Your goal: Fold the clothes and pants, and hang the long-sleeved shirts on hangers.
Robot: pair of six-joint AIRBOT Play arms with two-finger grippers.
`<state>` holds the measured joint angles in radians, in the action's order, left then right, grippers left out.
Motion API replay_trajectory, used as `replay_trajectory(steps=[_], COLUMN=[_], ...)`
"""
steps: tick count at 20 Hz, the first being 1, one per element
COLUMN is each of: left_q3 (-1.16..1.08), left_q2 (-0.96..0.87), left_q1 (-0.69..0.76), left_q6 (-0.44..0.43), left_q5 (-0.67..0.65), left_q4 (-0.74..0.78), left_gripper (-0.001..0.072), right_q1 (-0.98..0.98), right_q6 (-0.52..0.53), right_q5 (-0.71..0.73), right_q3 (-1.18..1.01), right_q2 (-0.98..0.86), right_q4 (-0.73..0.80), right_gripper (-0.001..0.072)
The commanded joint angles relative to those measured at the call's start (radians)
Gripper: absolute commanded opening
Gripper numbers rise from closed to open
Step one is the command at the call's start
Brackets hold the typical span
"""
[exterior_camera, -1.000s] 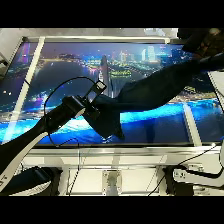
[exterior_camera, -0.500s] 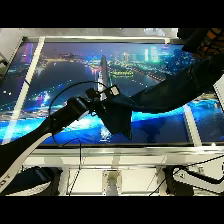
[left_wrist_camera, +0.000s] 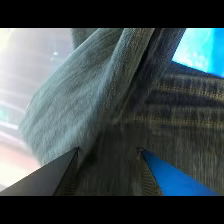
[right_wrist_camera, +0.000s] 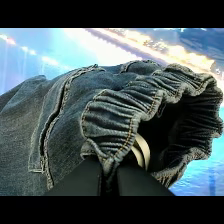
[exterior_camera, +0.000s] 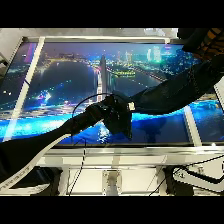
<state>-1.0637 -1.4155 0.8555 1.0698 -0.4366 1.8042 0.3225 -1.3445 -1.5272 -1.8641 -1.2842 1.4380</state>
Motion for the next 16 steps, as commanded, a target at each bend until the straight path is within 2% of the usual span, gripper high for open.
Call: replay_trajectory(steps=[1, 2, 3, 4, 6, 7, 8, 11, 14, 16], left_q3=[-0.033, -0.047, -0.06, -0.075, -0.106, -0.112, -0.113, -0.113, -0.113, -0.113], left_q2=[-0.066, -0.084, -0.1, -0.114, -0.143, -0.151, -0.155, -0.155, -0.155, -0.155], left_q1=[-0.005, -0.012, -0.019, -0.027, -0.052, -0.072, -0.095, -0.173, -0.228, -0.241], left_q6=[-0.011, -0.011, -0.011, -0.011, 0.016, 0.054, 0.095, 0.189, 0.23, 0.241], left_q5=[0.042, 0.07, 0.097, 0.121, 0.125, 0.118, 0.105, -0.028, -0.168, -0.203], left_q4=[-0.002, -0.002, 0.001, 0.001, 0.001, 0.001, 0.001, 0.001, 0.001, 0.001], left_gripper=[0.0435, 0.0396, 0.0312, 0.0261, 0.025, 0.0219, 0.022, 0.0225, 0.0225, 0.022], right_q1=[0.001, 0.001, 0.001, 0.001, 0.001, 0.001, 0.001, 0.001, 0.001, 0.001], right_q6=[0.0, 0.0, 0.0, 0.0, 0.0, 0.0, 0.0, 0.0, 0.0, 0.0], right_q5=[-0.003, -0.003, -0.004, -0.006, -0.01, -0.011, -0.014, -0.018, -0.018, -0.018], right_q3=[-0.001, -0.001, -0.001, -0.001, -0.001, -0.001, -0.001, -0.001, -0.001, -0.001], right_q2=[-0.001, -0.001, -0.001, -0.001, -0.001, -0.001, -0.001, -0.001, -0.001, -0.001], right_q4=[-0.003, -0.003, -0.003, -0.003, -0.003, -0.003, -0.003, -0.003, -0.003, -0.003], right_gripper=[0.002, 0.002, 0.002, 0.002, 0.002, 0.002, 0.002, 0.002, 0.002, 0.002])
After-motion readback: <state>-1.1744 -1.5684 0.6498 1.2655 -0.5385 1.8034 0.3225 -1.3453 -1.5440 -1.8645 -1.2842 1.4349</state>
